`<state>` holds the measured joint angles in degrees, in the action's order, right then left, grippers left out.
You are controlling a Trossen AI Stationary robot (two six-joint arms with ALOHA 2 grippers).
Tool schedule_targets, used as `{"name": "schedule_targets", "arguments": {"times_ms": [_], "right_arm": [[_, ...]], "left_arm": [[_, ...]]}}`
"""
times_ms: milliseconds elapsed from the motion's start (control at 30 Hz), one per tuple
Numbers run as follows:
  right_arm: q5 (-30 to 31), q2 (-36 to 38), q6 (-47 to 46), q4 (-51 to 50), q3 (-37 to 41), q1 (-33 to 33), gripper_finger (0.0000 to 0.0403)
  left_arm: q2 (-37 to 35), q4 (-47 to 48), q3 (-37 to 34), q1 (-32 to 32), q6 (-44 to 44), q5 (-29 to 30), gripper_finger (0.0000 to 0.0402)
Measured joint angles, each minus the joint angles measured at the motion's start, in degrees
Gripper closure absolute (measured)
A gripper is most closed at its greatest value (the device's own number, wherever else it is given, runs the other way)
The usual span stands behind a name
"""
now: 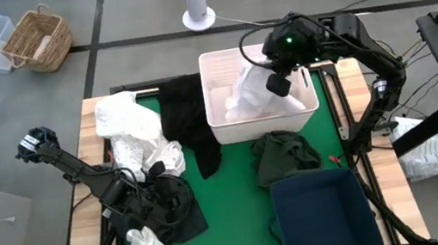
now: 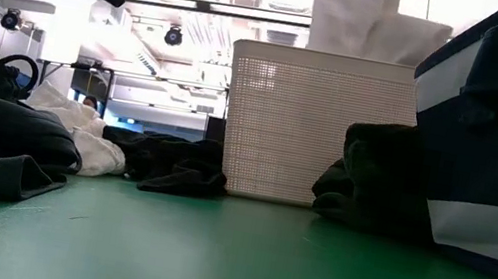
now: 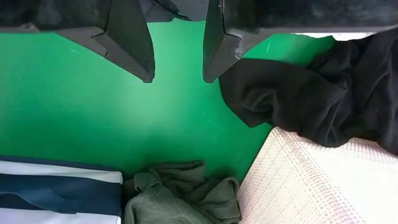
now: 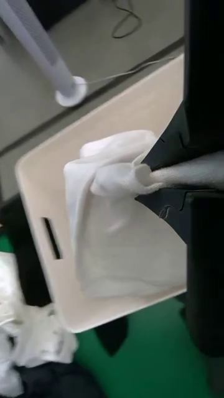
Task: Sort clothes
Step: Put the white long sleeve shirt into the white laundry bin
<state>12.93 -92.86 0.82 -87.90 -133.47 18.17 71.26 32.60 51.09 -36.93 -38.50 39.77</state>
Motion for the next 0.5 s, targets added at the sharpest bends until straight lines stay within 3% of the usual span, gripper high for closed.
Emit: {"name": "schedule_targets", "arguments": {"times_ms": [133, 267, 500], "right_arm": [[-0.6, 0.1, -1.9, -2.0, 2.8, 0.0, 0.039], [-5.7, -0.1, -2.8, -2.0, 5.9, 0.7, 0.039], [-5.5, -3.8, -4.6, -2.0, 10.6, 1.0, 0.039]], "left_arm": [[0.0, 0.0, 0.0, 0.0, 0.0, 0.0, 0.0286], [0.0, 0.0, 0.0, 0.0, 0.0, 0.0, 0.0286], [0.0, 0.0, 0.0, 0.0, 0.3, 0.0, 0.0286]]}}
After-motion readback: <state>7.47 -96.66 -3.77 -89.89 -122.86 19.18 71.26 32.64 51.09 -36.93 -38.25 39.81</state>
